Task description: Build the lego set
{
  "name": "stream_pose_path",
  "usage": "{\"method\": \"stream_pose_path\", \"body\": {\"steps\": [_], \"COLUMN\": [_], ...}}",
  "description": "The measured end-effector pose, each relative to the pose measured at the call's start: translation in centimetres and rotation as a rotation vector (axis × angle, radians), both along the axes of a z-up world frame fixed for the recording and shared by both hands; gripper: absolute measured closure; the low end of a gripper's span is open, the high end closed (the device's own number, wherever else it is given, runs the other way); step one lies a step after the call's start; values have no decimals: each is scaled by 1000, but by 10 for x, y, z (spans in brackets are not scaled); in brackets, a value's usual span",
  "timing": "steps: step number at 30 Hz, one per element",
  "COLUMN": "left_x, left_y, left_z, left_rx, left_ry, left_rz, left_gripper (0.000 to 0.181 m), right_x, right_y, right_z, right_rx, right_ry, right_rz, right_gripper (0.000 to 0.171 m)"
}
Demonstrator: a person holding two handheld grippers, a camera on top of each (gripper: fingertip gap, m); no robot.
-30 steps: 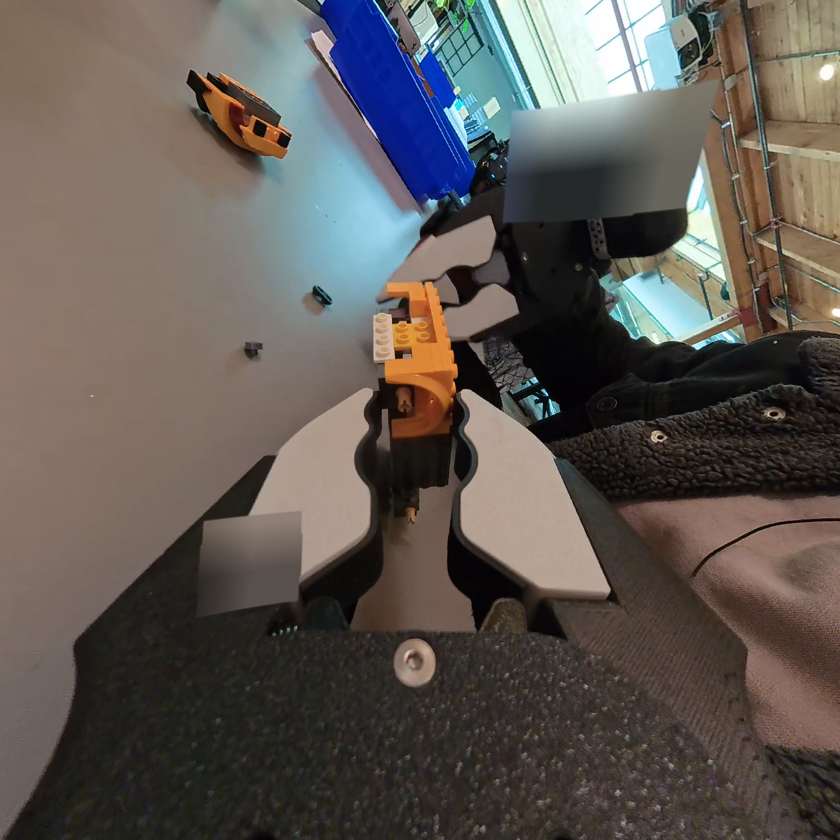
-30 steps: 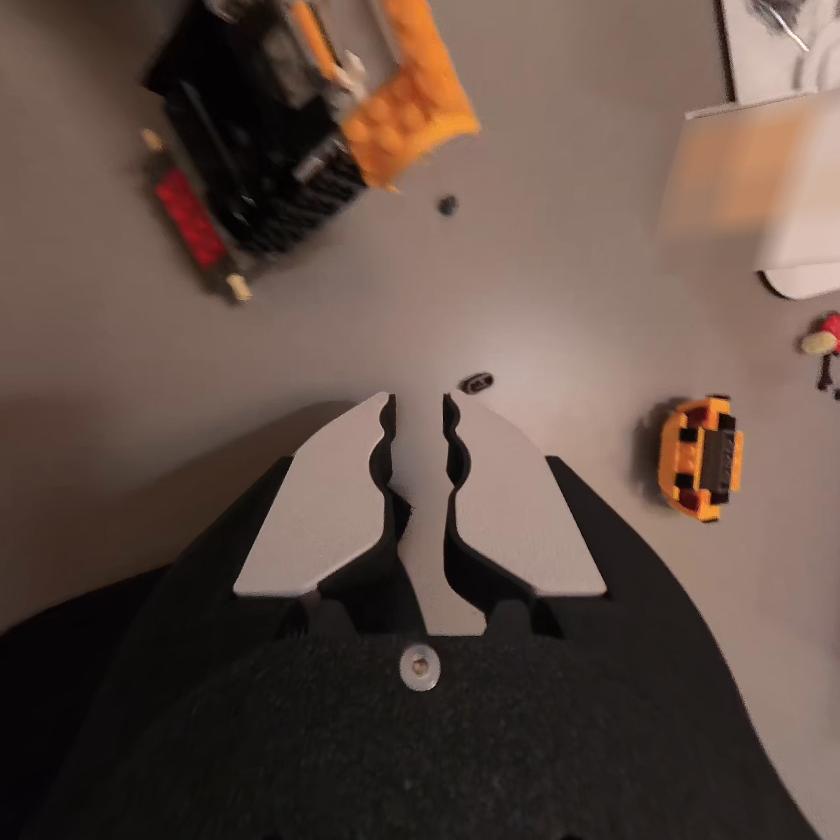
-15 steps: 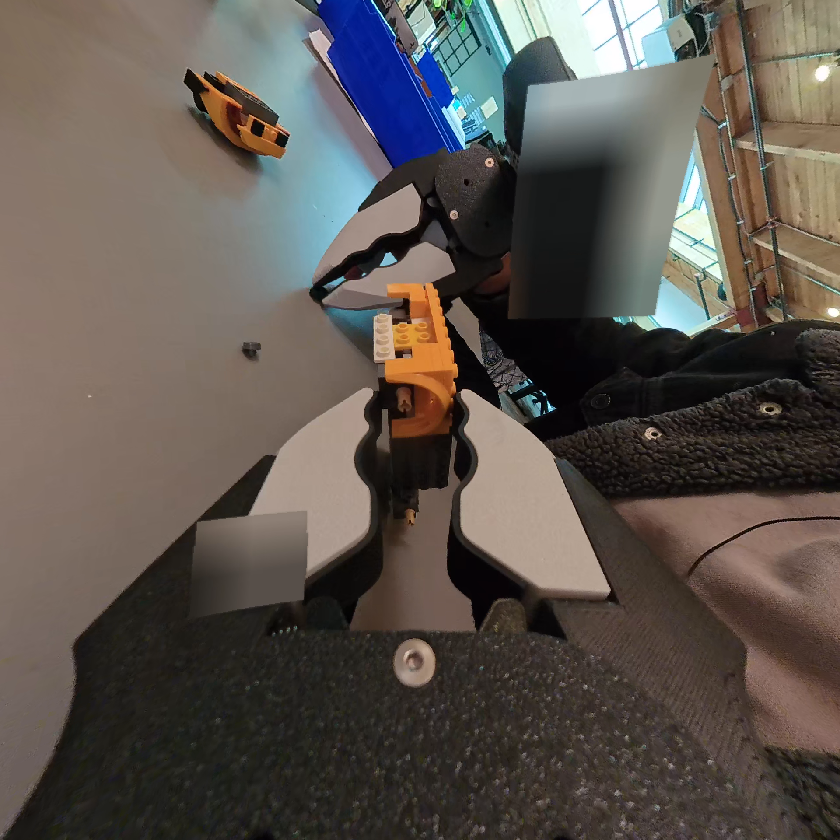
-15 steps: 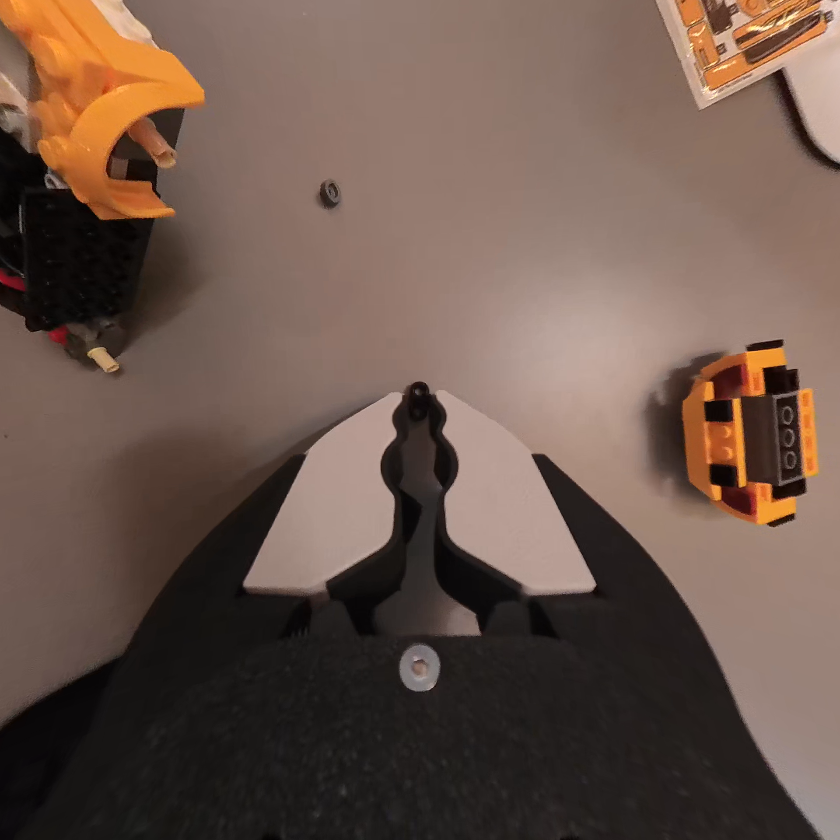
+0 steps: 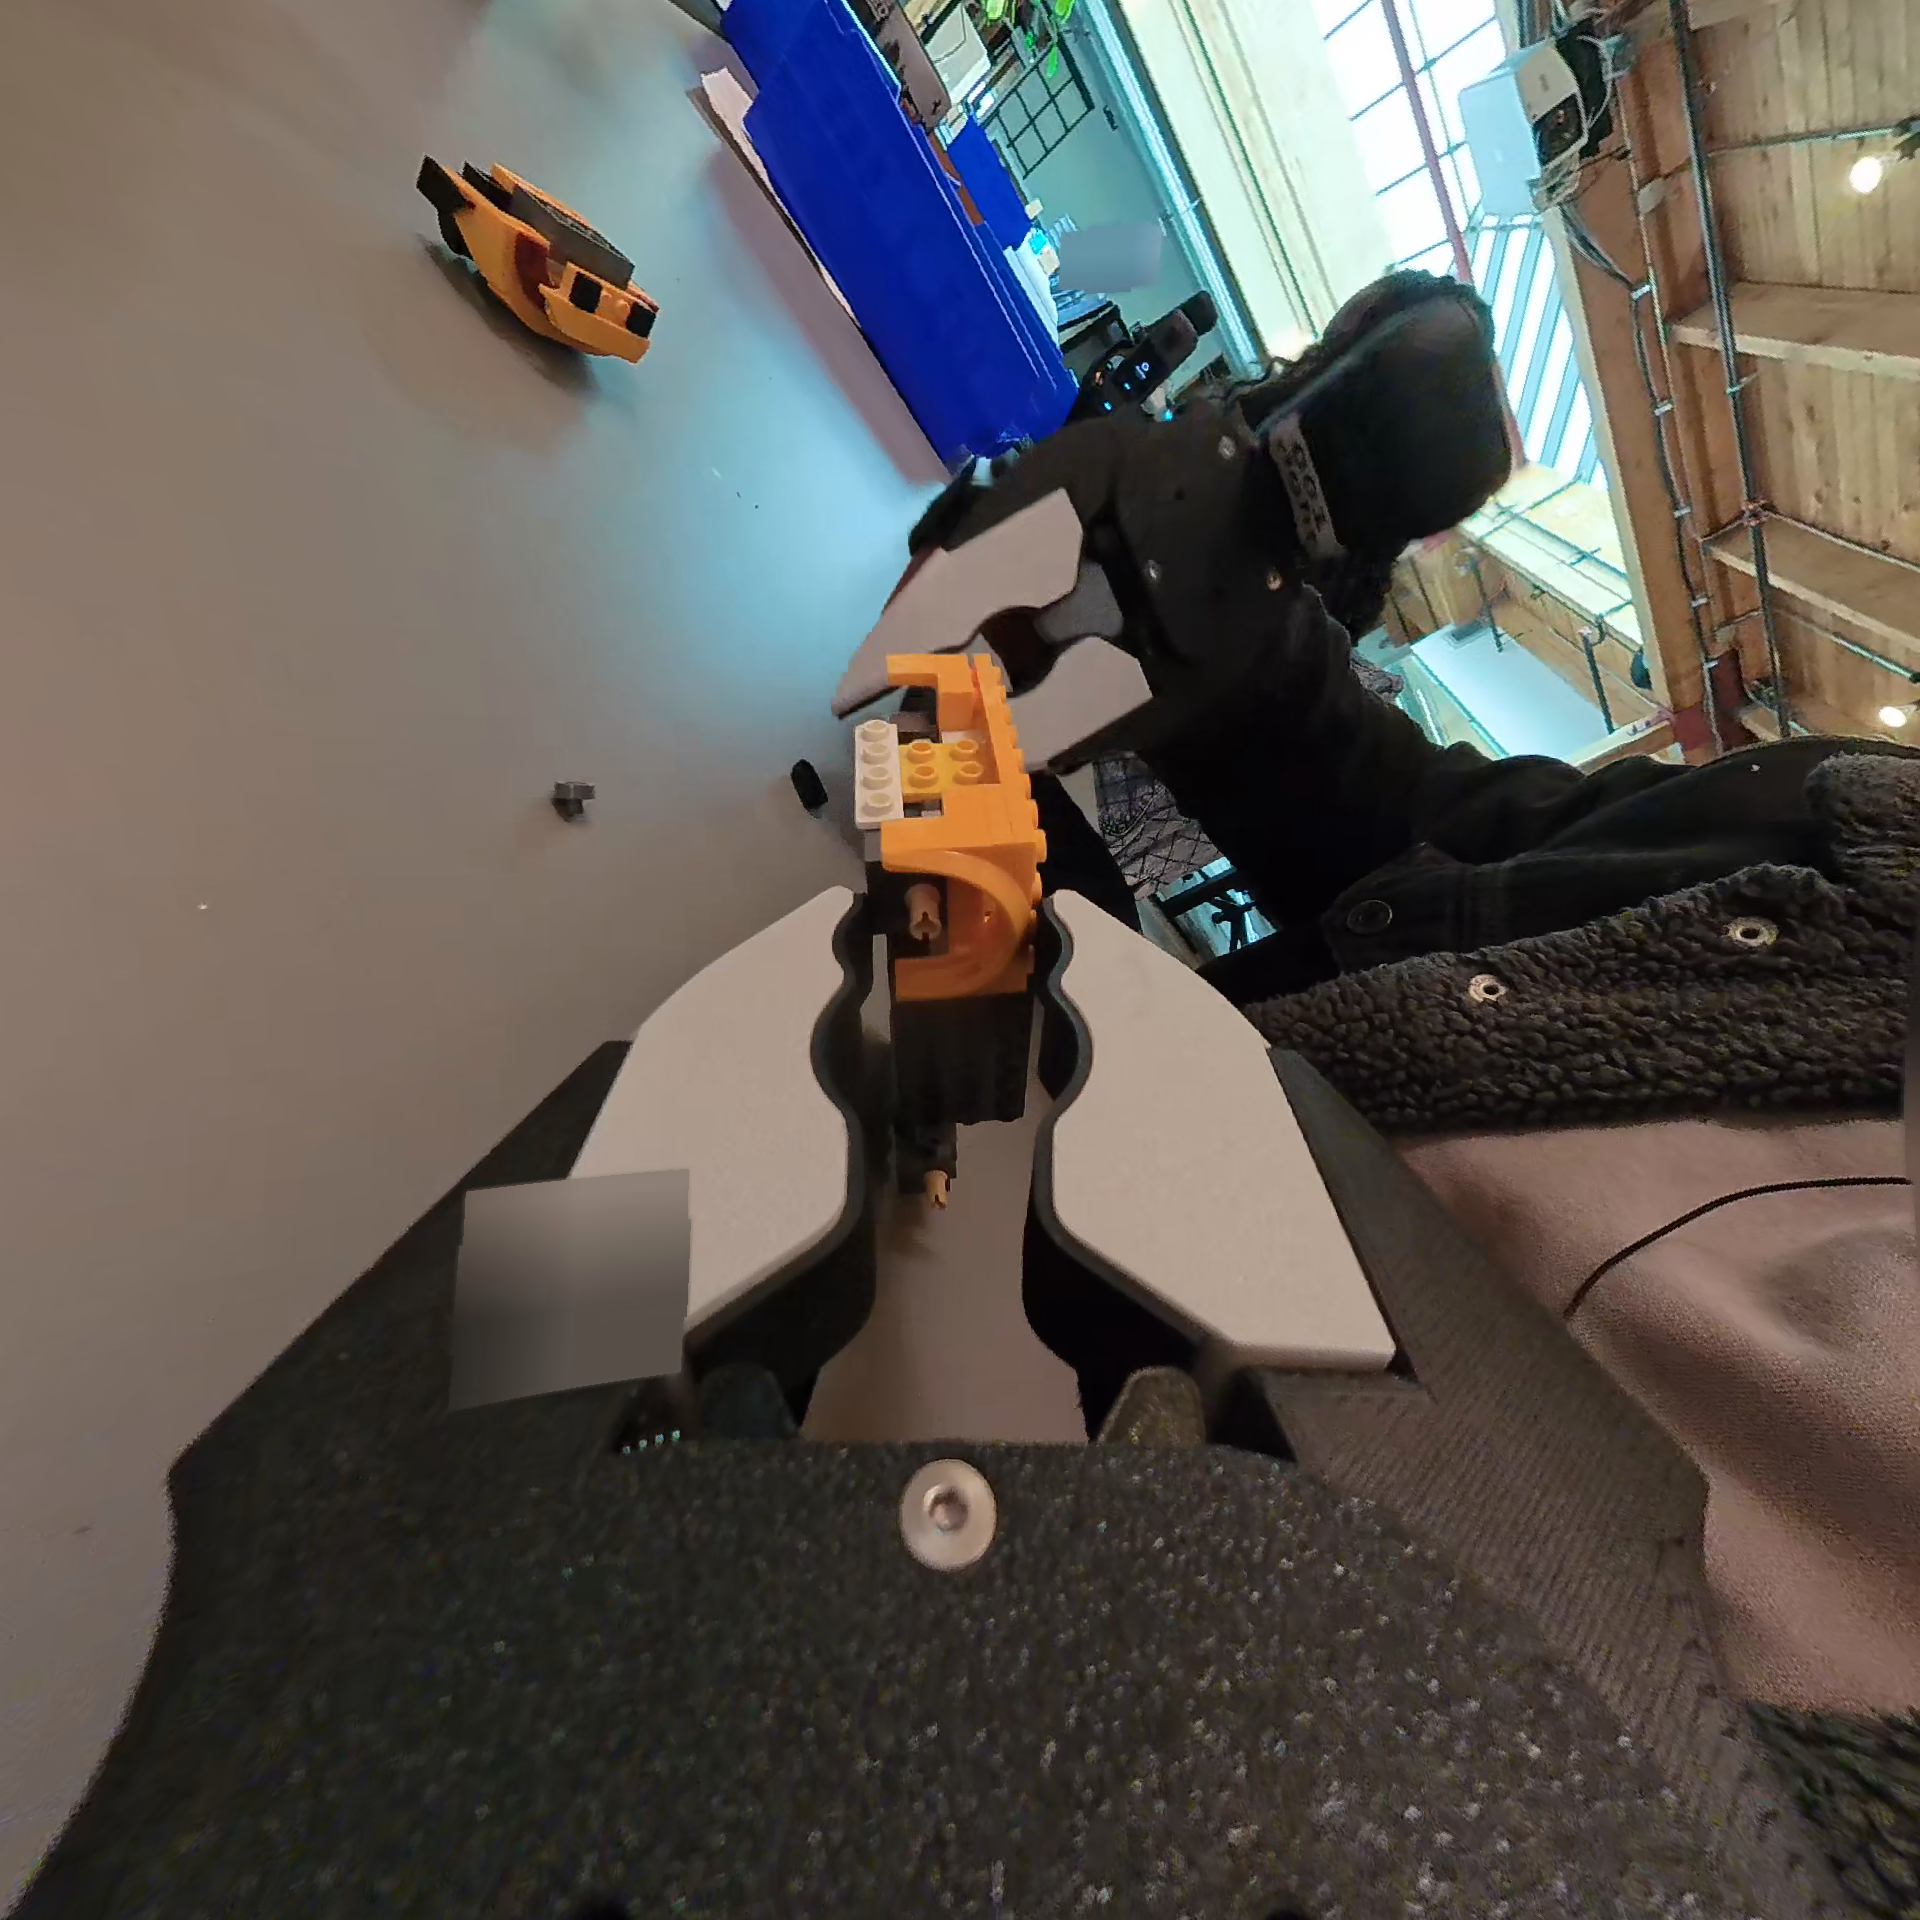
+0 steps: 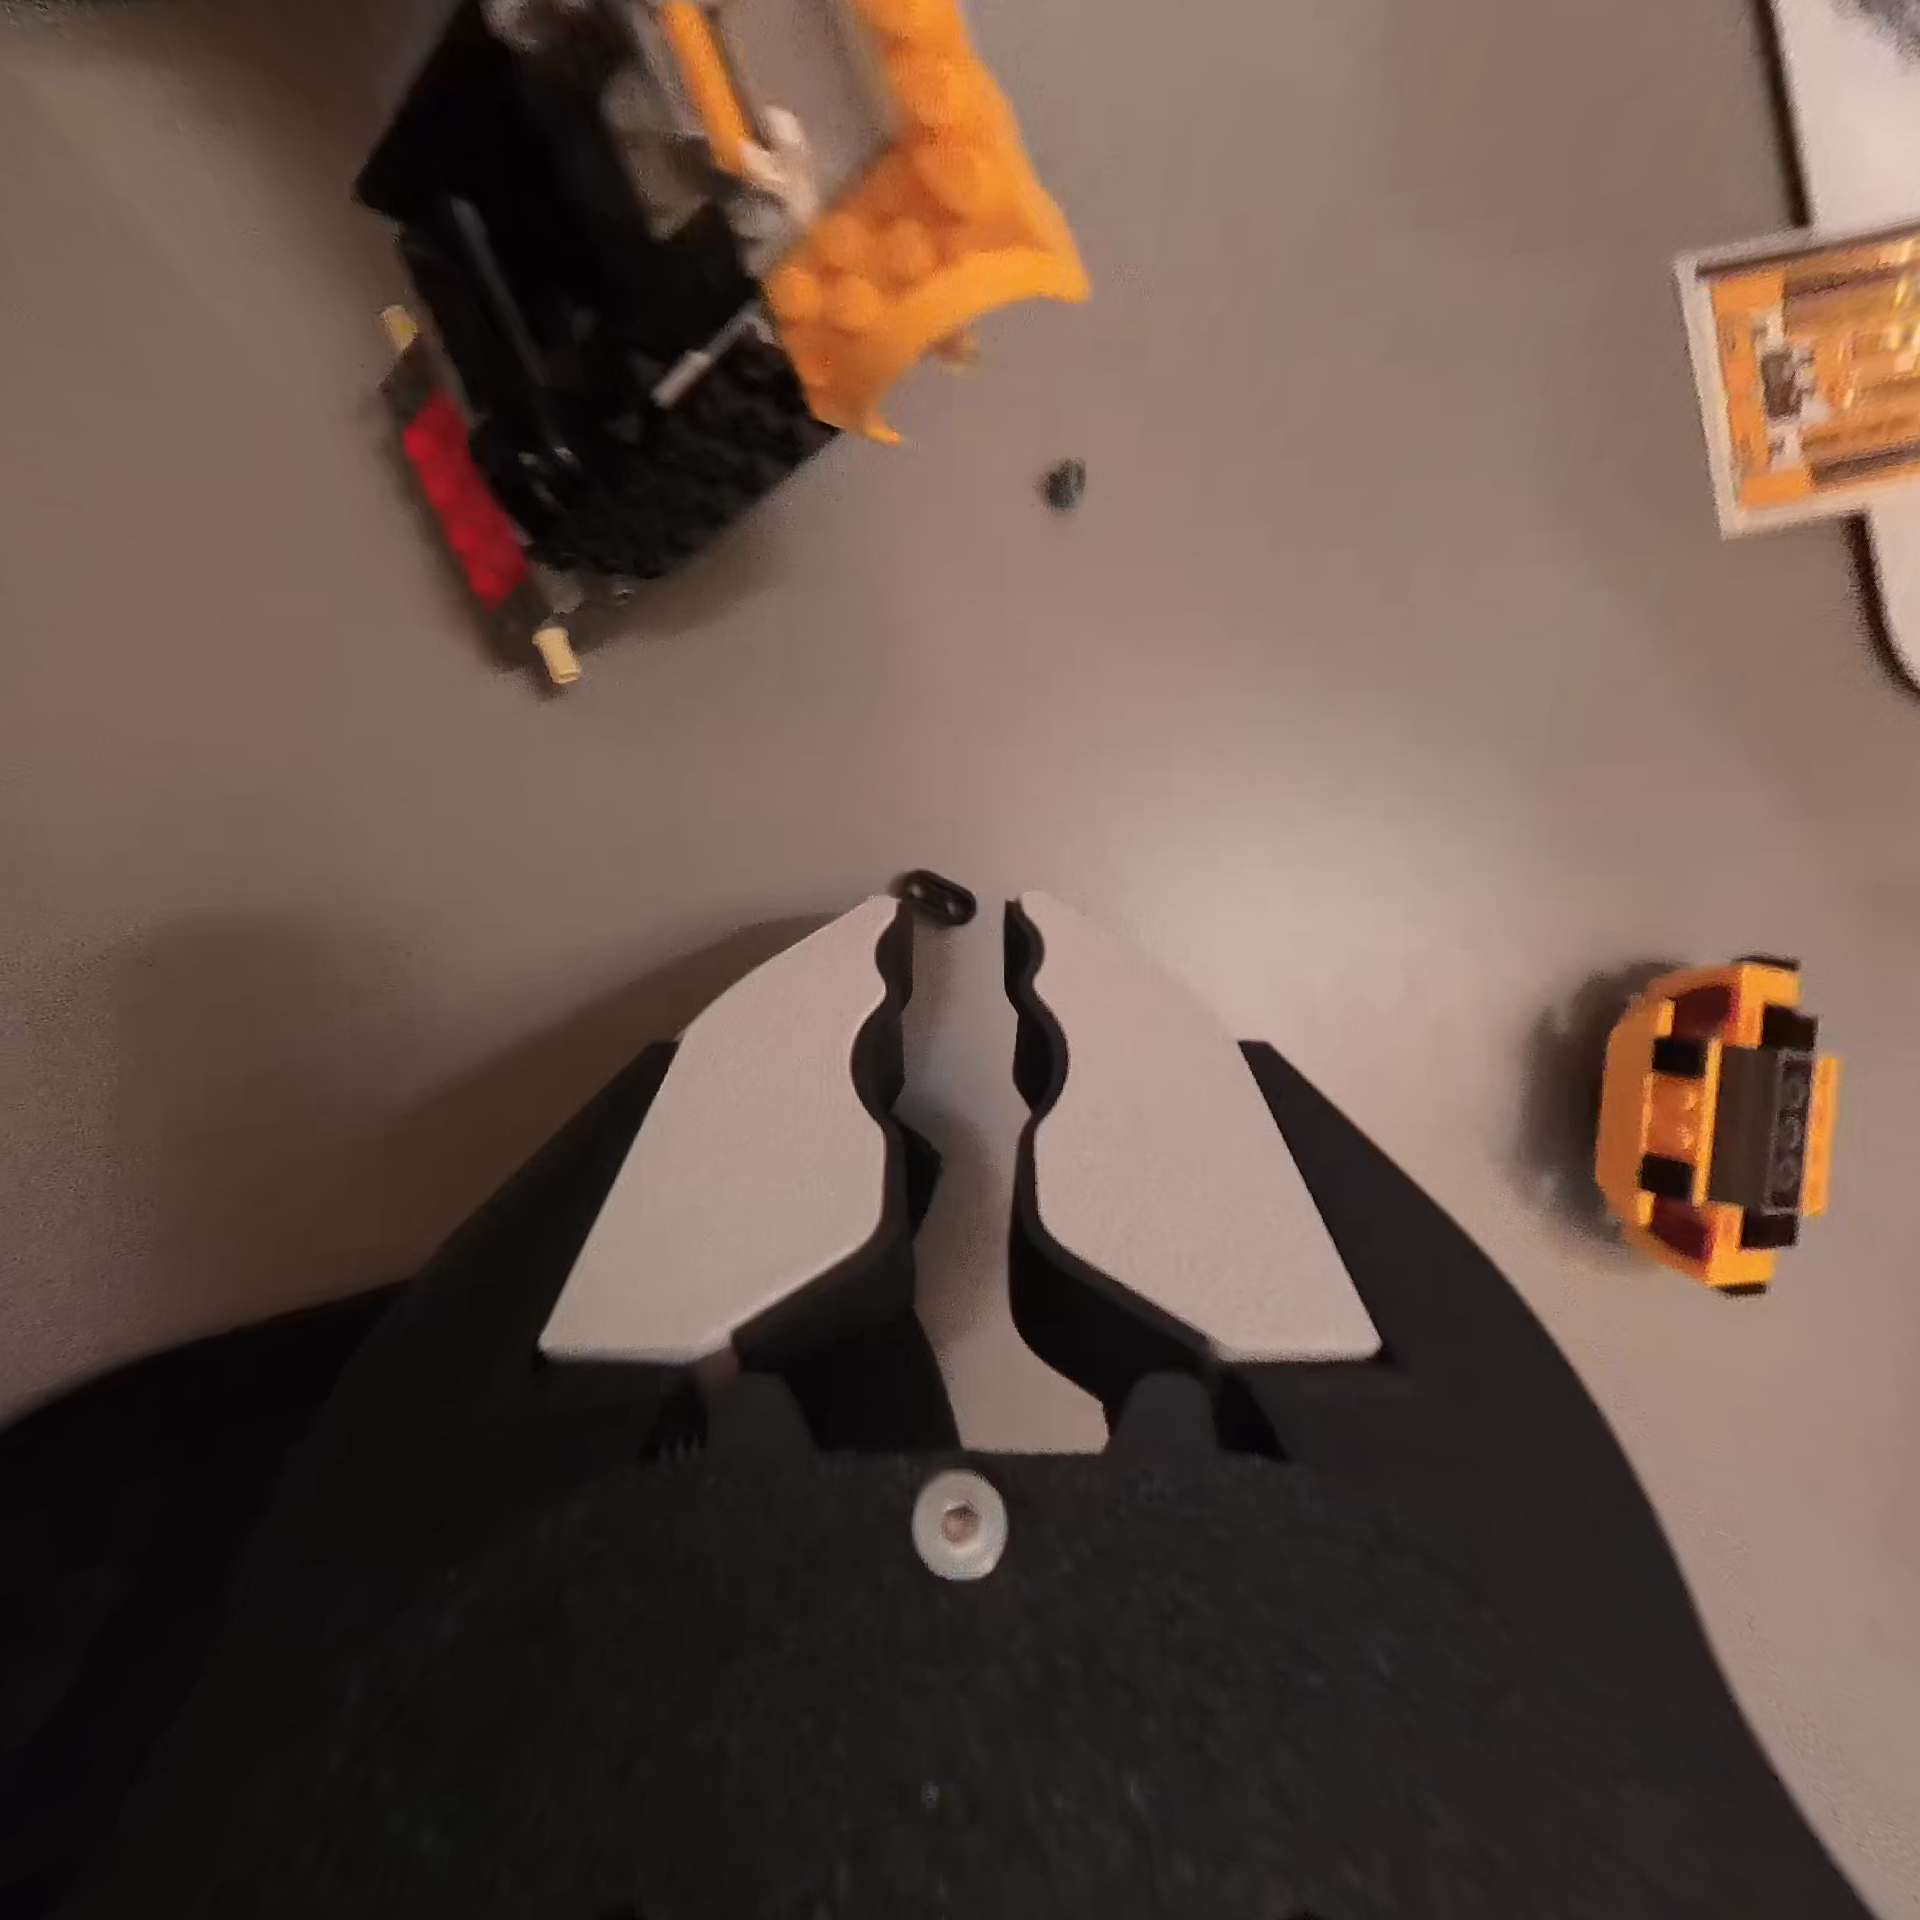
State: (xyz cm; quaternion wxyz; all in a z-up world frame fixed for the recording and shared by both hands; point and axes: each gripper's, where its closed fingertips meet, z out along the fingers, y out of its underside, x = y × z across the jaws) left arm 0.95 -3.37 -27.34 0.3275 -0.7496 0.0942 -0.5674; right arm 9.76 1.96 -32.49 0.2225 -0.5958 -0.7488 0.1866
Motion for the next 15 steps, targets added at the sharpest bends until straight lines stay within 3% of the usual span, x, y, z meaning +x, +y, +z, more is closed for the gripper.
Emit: {"method": "stream_pose_path", "body": {"steps": [1,15], "left_x": [0,1], "left_y": [0,0], "left_z": [0,0], "left_rx": [1,-2], "left_ry": [0,-5], "left_rz": [0,-8], "left_gripper": [152,152], "right_x": [0,-3], "right_y": [2,-7], "right_z": [-1,-18], "right_rx": [-16,145], "right_ry": [3,-85], "right_rz": [-16,307], "right_gripper": [156,162]}}
